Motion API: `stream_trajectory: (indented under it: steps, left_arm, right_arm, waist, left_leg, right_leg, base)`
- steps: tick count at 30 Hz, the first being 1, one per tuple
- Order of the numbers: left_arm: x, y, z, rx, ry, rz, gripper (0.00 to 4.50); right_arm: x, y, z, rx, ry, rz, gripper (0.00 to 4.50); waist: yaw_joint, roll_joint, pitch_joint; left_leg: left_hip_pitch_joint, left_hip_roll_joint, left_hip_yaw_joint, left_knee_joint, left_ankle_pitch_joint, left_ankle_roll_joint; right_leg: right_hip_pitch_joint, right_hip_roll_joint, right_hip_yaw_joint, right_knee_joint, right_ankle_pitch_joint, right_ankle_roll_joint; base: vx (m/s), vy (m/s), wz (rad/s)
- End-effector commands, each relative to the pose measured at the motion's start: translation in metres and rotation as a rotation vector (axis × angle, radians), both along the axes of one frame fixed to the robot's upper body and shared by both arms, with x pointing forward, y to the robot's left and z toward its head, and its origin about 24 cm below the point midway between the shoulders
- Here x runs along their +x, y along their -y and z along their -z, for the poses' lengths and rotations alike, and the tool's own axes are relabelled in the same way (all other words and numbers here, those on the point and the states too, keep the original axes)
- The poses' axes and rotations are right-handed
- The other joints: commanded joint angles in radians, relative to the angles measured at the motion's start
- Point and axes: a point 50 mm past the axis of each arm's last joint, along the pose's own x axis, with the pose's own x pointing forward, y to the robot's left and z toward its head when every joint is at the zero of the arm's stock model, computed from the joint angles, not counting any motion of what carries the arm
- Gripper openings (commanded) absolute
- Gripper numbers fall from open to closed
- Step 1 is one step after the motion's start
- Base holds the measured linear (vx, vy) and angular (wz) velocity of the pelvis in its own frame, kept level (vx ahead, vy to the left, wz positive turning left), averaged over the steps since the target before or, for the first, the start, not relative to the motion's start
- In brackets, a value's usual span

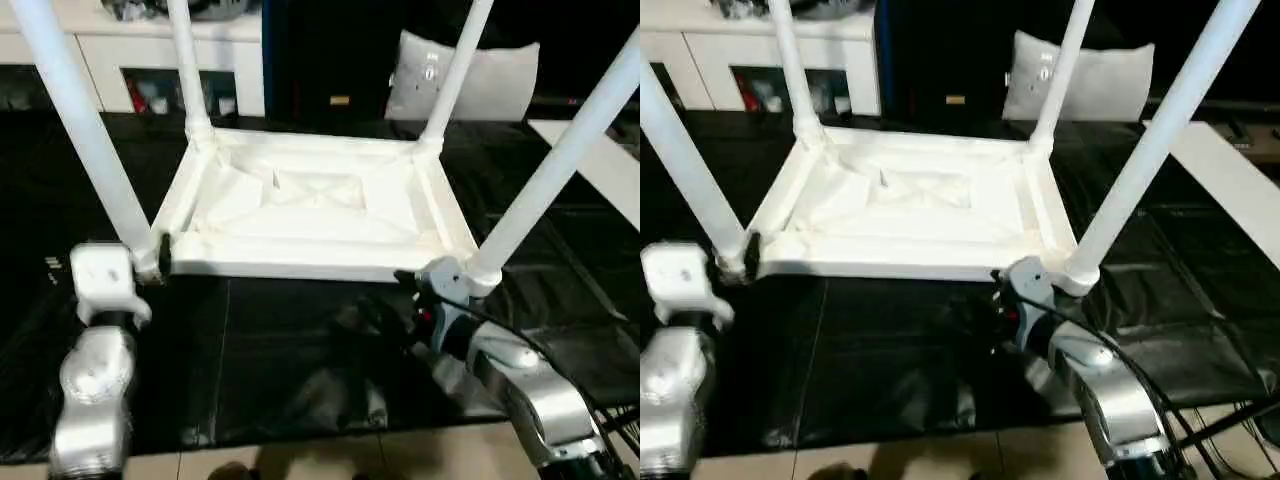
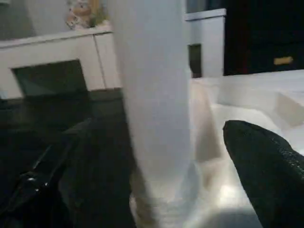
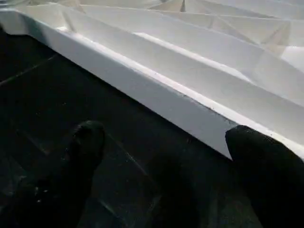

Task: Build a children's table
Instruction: Rotate table base

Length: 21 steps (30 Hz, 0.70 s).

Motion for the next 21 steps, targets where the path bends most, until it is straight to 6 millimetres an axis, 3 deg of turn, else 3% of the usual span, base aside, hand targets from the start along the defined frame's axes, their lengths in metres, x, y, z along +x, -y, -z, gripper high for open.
stream_trajectory:
  steps: [1,2,3,5,12,14,15,16,20,21]
  left_arm:
    - [0.006,-0.004,0.004,-0.011,-0.032,0.004,4.44]
    - [0.006,-0.004,0.004,-0.011,-0.032,0.004,4.44]
    - [0.010,-0.008,0.004,-0.006,-0.043,-0.007,4.44]
    - [0.015,-0.011,0.003,-0.014,-0.053,-0.023,4.44]
    - [0.030,-0.004,0.003,-0.035,-0.077,0.109,4.44]
    - [0.035,-0.002,0.005,-0.062,-0.100,0.157,4.44]
    - [0.038,-0.002,0.007,-0.084,-0.113,0.172,4.44]
    - [0.042,-0.003,0.008,-0.110,-0.126,0.204,4.44]
    - [0.048,-0.006,0.007,-0.151,-0.144,0.298,4.44]
    - [0.050,-0.008,0.006,-0.173,-0.145,0.341,4.44]
  right_arm:
    - [0.003,0.001,0.000,-0.023,-0.002,0.013,4.50]
    - [0.003,0.001,0.000,-0.023,-0.002,0.013,4.50]
    - [0.003,0.001,0.000,-0.027,-0.002,0.016,4.50]
    - [0.005,0.001,0.000,-0.033,-0.002,0.021,4.50]
    - [0.009,0.004,0.005,-0.062,-0.015,0.054,4.50]
    - [0.011,0.006,0.007,-0.081,-0.028,0.072,4.50]
    - [0.011,0.007,0.009,-0.090,-0.037,0.078,4.50]
    - [0.012,0.007,0.010,-0.098,-0.044,0.080,4.50]
    - [0.013,0.006,0.012,-0.109,-0.058,0.084,4.50]
    - [0.014,0.006,0.012,-0.114,-0.062,0.087,4.50]
  waist:
    - [0.005,0.017,-0.056]
    - [0.005,0.017,-0.056]
    - [0.004,0.020,-0.057]
    - [0.006,0.020,-0.060]
    - [0.011,0.019,-0.066]
    - [0.012,0.014,-0.066]
    - [0.014,0.018,-0.065]
    - [0.013,0.010,-0.065]
    - [0.018,0.014,-0.060]
    - [0.019,0.012,-0.059]
  left_leg:
    - [0.031,0.036,-0.035,-0.090,-0.450,-0.042]
    - [0.031,0.036,-0.035,-0.090,-0.450,-0.042]
    - [0.024,0.039,-0.037,-0.093,-0.428,-0.043]
    - [0.029,0.038,-0.033,-0.089,-0.417,-0.040]
    - [0.024,0.039,-0.028,-0.087,-0.343,-0.036]
    - [0.024,0.038,-0.025,-0.085,-0.330,-0.035]
    - [0.025,0.040,-0.026,-0.088,-0.329,-0.037]
    - [0.026,0.041,-0.025,-0.088,-0.340,-0.037]
    - [0.033,0.038,-0.026,-0.090,-0.386,-0.049]
    - [0.038,0.038,-0.028,-0.092,-0.419,-0.057]
  right_leg:
    - [0.010,-0.054,0.035,-0.090,-0.390,-0.078]
    - [0.010,-0.054,0.035,-0.090,-0.390,-0.078]
    - [0.019,-0.056,0.035,-0.082,-0.346,-0.094]
    - [0.016,-0.055,0.037,-0.079,-0.320,-0.105]
    - [0.024,-0.057,0.037,-0.067,-0.238,-0.144]
    - [0.024,-0.057,0.038,-0.067,-0.228,-0.148]
    - [0.025,-0.058,0.038,-0.065,-0.218,-0.154]
    - [0.025,-0.057,0.038,-0.066,-0.229,-0.155]
    - [0.017,-0.061,0.038,-0.076,-0.322,-0.138]
    - [0.013,-0.064,0.038,-0.083,-0.386,-0.120]
  base:
    - [0.000,0.000,0.00]
    - [0.000,0.000,0.00]
    - [0.000,0.000,0.00]
    - [0.000,0.000,0.00]
    - [0.000,0.000,0.00]
    - [0.000,0.000,0.00]
    - [0.000,0.000,0.00]
    - [0.000,0.000,0.00]
    - [0.000,0.000,0.00]
    - [0.000,0.000,0.00]
